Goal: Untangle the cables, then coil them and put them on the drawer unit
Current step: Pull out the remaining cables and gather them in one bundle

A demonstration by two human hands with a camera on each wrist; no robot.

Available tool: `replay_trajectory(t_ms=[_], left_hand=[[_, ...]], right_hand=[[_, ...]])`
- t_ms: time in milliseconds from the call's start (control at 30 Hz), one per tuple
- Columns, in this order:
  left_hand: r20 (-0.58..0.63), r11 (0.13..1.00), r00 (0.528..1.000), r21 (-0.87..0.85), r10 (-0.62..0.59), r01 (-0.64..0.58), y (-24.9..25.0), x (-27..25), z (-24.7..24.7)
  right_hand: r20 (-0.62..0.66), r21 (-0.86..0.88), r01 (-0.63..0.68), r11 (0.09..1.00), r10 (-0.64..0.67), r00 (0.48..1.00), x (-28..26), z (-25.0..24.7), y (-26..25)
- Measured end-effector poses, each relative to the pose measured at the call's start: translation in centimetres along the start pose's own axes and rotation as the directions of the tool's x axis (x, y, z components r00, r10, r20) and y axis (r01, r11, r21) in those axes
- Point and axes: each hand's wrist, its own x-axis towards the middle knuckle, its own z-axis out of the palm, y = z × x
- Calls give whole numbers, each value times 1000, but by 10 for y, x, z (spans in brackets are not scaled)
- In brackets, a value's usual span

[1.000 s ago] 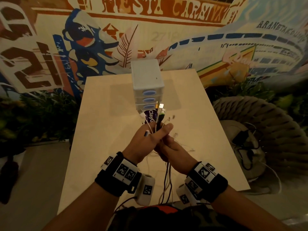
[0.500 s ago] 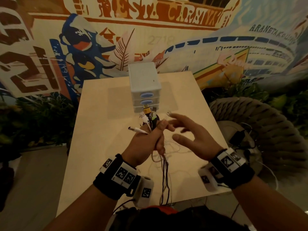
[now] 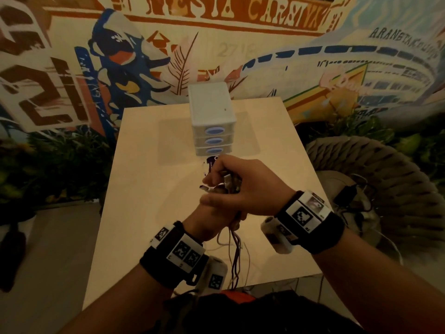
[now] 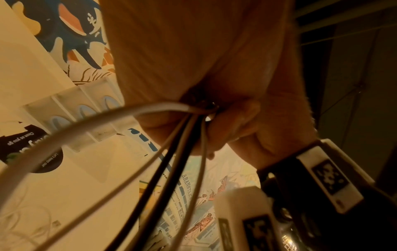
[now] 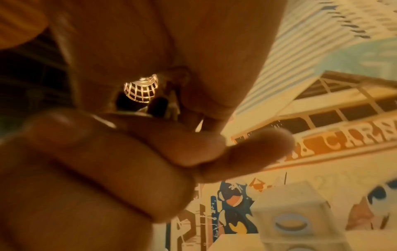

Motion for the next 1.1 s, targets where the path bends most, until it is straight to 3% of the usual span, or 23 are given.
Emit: replay_trajectory(t_ms=[100,267,467,567,633,733,833,900,967,1000,1033,1100], left_hand=[[-38,997,997,33,-64,66,6,1,6],[-58,997,998,58,-37,41,12,2,10],[-152,989,988,145,19,4,5,6,8],[-123,951,984,296,126,-85,5,4,8],[-118,944,986,322,116,-73,4,3,5],[-147,959,987,283,60,-16,1,7,2],[-227,989,974,139,-23,55,4,7,4],[-232,995,973,97,20,2,3,9,8],[-214,998,975,-18,59,-64,4,9,8],[-242,990,970,-119,38,-69,7,11,7],[-275,971,961,-221,26,-89,7,15,3],[-305,915,952,-380,12,-133,13,19,-1]], right_hand=[[-125,-104,-23,994,10,992,8,3,7],[-25,-23,-28,999,28,999,12,3,7],[-107,-208,-25,978,3,994,13,4,15],[-6,-298,68,952,-73,997,4,13,14],[85,-302,94,949,-71,994,1,13,14],[87,-344,66,937,-38,995,7,6,19],[117,-371,120,921,-81,990,16,5,19],[141,-361,164,918,-120,983,17,4,19],[38,-207,74,976,-68,997,12,5,29],[-34,-15,-18,1000,17,999,8,7,33],[-62,214,-100,972,116,991,4,12,38],[66,567,-215,795,216,974,-7,29,44]])
